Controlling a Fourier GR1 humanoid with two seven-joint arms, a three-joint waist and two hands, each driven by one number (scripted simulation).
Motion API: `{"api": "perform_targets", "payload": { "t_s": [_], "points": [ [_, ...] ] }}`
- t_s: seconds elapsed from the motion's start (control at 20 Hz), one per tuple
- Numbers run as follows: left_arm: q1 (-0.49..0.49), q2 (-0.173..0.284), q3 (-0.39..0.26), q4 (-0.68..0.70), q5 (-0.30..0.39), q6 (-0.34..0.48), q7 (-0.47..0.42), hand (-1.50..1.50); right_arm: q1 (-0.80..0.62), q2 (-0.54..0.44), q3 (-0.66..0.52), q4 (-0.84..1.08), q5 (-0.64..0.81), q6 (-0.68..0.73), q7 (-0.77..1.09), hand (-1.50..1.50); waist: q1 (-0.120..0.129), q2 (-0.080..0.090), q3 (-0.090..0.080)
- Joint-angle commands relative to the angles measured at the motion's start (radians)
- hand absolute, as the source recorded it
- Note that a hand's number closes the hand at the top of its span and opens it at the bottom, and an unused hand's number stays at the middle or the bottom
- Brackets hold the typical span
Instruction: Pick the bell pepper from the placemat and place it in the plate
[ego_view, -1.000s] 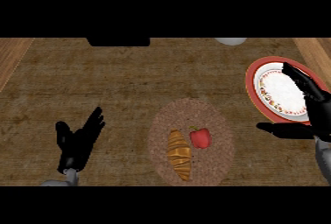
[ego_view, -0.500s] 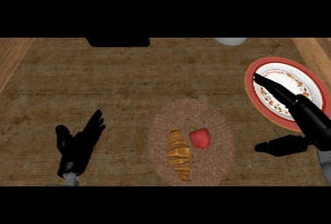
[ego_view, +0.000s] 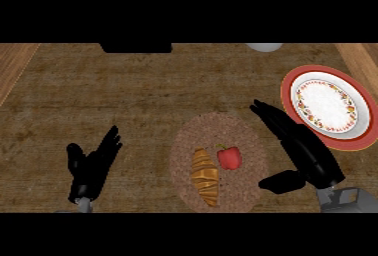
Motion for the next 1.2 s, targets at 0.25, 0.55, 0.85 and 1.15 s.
{"api": "perform_targets", "payload": {
  "t_s": [0.25,0.55,0.85,1.15],
  "points": [
    [0.018,0.006,0.042,0.036,-0.003,-0.065,-0.057,0.00,-0.020,0.124,0.027,0.122,0.110,0.089,0.036,-1.50,0.003,0.001,0.000],
    [-0.089,-0.033,0.065,0.055,-0.050,-0.006,0.039,0.00,0.075,0.180,0.049,0.070,0.194,0.089,0.011,-1.50,-0.003,0.001,0.000],
    [-0.045,-0.038,0.054,-0.009,-0.049,-0.033,0.060,0.00,0.003,0.260,0.042,0.175,0.335,0.058,0.072,-1.50,0.000,0.001,0.001],
    [0.016,-0.039,0.058,-0.058,-0.057,-0.060,0.049,0.00,-0.030,0.300,0.003,0.246,0.393,0.080,0.057,-1.50,0.002,0.001,0.001]
  ]
}}
